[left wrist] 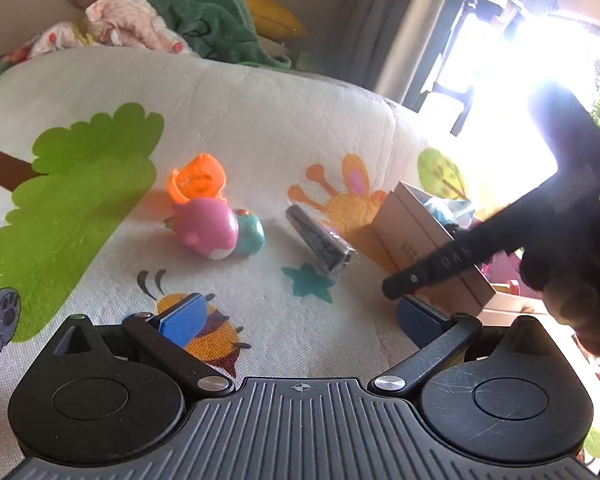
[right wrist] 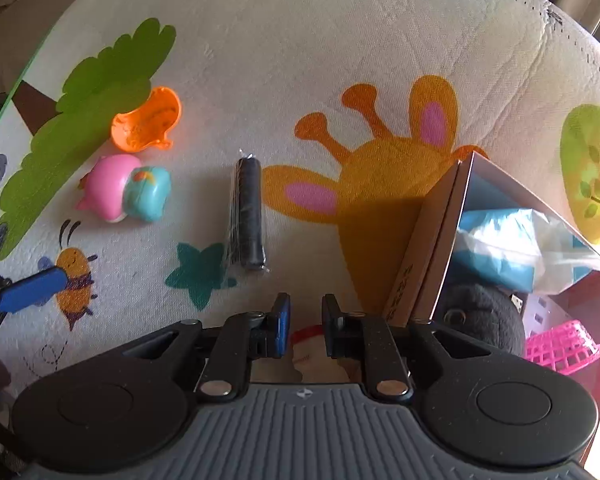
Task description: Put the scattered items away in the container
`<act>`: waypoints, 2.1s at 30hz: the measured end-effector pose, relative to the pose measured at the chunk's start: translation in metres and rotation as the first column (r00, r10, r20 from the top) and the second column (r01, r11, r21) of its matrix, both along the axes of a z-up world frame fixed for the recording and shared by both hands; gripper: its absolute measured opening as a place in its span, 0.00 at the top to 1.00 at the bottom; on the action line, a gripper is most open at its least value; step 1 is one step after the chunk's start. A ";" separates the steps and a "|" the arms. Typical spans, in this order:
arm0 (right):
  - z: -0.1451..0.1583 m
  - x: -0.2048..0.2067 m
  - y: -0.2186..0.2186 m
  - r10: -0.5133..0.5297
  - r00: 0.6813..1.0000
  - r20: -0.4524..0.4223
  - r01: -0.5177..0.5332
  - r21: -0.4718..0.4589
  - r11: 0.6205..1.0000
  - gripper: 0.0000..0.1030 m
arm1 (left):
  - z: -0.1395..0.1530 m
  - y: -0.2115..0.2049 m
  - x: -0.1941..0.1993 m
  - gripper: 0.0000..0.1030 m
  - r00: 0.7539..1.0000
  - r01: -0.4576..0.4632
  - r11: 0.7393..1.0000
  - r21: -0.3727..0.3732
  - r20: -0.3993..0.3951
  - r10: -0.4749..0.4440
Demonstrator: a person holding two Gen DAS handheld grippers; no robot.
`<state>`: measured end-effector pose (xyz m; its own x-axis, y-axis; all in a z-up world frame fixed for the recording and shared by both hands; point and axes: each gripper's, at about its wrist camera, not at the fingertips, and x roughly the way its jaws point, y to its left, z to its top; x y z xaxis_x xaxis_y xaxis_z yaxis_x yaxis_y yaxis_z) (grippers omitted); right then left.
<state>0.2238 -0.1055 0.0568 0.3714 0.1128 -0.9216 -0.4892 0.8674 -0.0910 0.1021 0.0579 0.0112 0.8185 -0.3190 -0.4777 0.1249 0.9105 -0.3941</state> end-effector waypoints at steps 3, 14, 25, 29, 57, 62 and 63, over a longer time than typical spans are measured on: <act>0.002 -0.039 -0.005 0.051 0.999 0.008 -0.051 0.022 0.998 0.84 | -0.002 0.007 0.004 0.00 0.999 -0.019 0.999 -0.037 -0.030 0.018; -0.024 -0.116 -0.035 0.157 0.973 0.167 -0.163 0.022 0.986 0.73 | -0.002 -0.001 0.005 0.00 1.000 0.000 1.000 0.008 -0.025 0.000; -0.011 -0.166 -0.127 -0.112 0.888 0.447 -0.011 0.264 0.965 0.76 | -0.002 -0.009 0.005 0.00 1.000 -0.003 0.998 0.056 -0.026 0.005; -0.029 -0.182 -0.158 -0.227 0.862 0.453 0.066 0.344 0.937 0.76 | -0.002 -0.011 0.004 0.00 1.000 -0.016 0.997 0.077 -0.023 0.018; -0.080 -0.219 -0.224 -0.542 0.762 0.355 0.250 0.610 0.752 0.00 | 0.004 -0.101 0.114 0.10 0.994 -0.039 0.923 0.382 -0.078 0.074; -0.087 -0.221 -0.200 -0.475 0.749 0.461 0.241 0.478 0.845 0.00 | -0.001 -0.105 0.115 0.36 0.998 -0.002 0.907 0.421 -0.062 0.031; -0.088 -0.220 -0.199 -0.469 0.750 0.466 0.241 0.469 0.850 0.00 | 0.000 -0.105 0.113 0.47 0.998 0.009 0.906 0.422 -0.057 0.017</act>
<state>0.0040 -0.3042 -0.0307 0.8734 0.1421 -0.4657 -0.1020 0.9886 0.1104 0.2147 -0.0468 0.0107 0.7862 -0.0738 -0.6135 0.1093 0.9938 0.0206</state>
